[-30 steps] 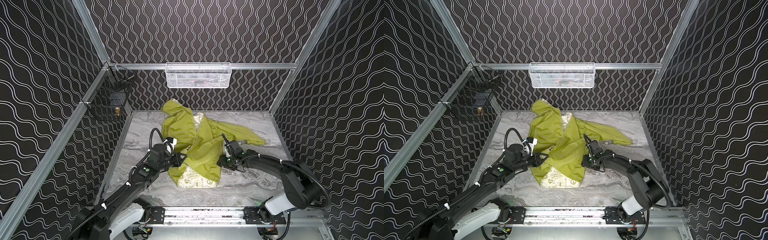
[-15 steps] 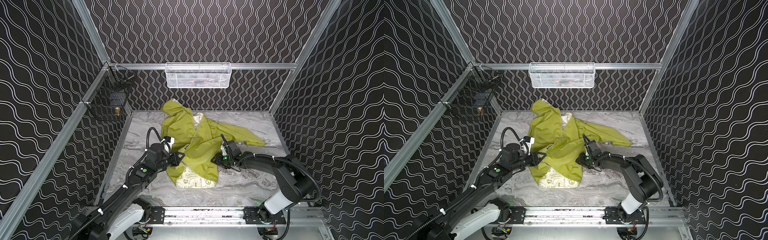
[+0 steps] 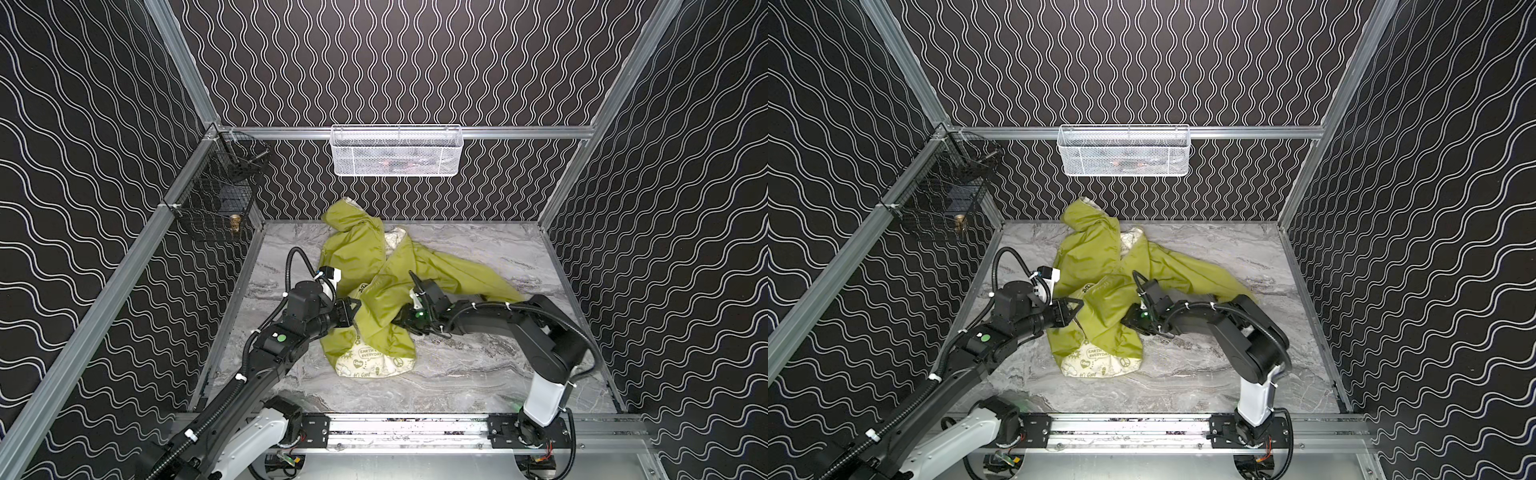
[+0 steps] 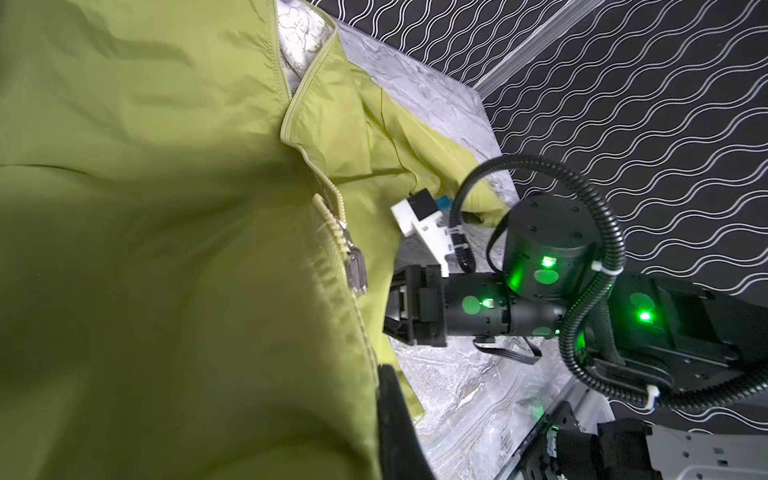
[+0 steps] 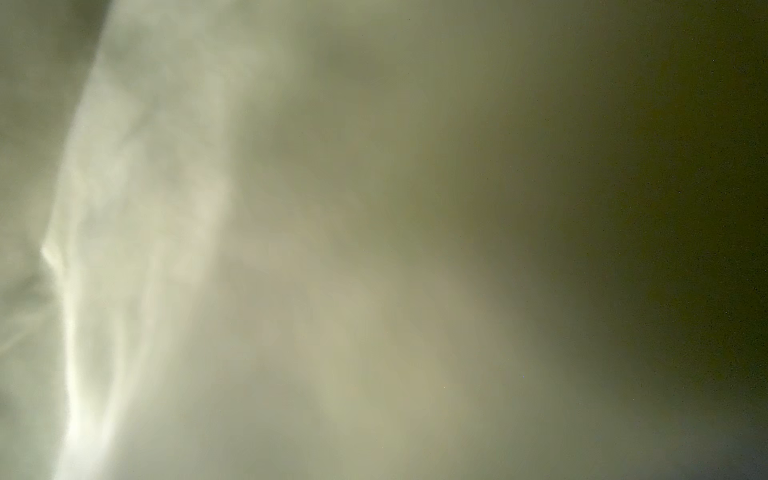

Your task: Zip up the jacket

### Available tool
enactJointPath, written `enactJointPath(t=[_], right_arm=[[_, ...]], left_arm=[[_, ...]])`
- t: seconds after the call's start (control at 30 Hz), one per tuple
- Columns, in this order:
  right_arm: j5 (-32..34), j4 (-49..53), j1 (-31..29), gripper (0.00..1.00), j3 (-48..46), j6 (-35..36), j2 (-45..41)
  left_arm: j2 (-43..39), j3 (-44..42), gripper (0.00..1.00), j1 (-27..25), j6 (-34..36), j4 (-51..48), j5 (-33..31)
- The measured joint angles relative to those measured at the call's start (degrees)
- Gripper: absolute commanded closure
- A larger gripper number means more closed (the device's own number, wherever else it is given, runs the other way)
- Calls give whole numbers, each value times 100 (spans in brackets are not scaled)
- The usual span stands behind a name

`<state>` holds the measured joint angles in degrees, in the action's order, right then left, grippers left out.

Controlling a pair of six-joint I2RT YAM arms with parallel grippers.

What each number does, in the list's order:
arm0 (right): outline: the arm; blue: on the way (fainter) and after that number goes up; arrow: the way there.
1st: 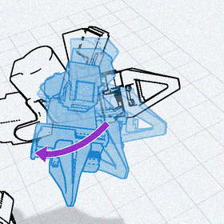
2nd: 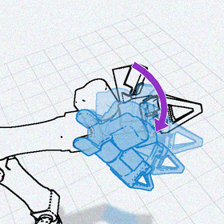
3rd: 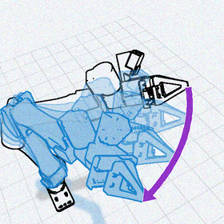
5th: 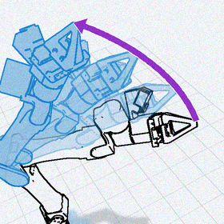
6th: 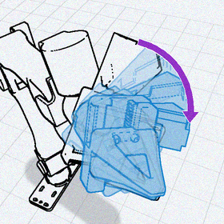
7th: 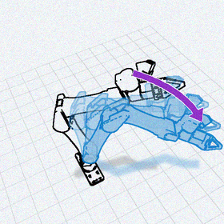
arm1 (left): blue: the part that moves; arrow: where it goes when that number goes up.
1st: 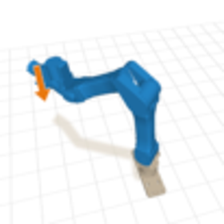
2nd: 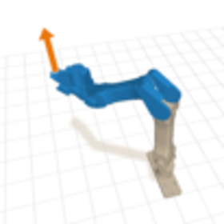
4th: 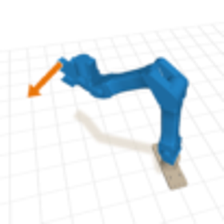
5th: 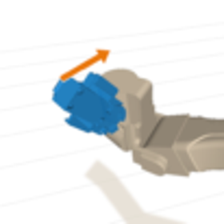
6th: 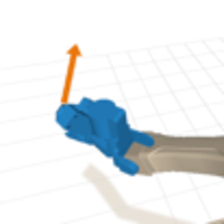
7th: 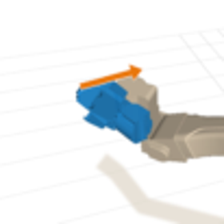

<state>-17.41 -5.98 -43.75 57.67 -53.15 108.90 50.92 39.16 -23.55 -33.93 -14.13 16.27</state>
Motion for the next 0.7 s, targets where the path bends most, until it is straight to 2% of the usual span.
enactJointPath(t=[0.2, 0.37, 0.5, 0.7], right_arm=[[-203, 291, -402, 50, 1672, -68, 1023], [-295, 590, -385, 39, 2361, 31, 1117], [-203, 931, -190, 32, 2006, 350, 426], [435, 1412, 758, 23, 636, 931, -1484]], left_arm=[[109, 214, 100, 192, 151, -284, -232], [348, 413, 100, 444, 262, -404, -286], [551, 472, 100, 737, 280, -409, -315], [772, 417, 100, 1174, 280, -398, -116]])
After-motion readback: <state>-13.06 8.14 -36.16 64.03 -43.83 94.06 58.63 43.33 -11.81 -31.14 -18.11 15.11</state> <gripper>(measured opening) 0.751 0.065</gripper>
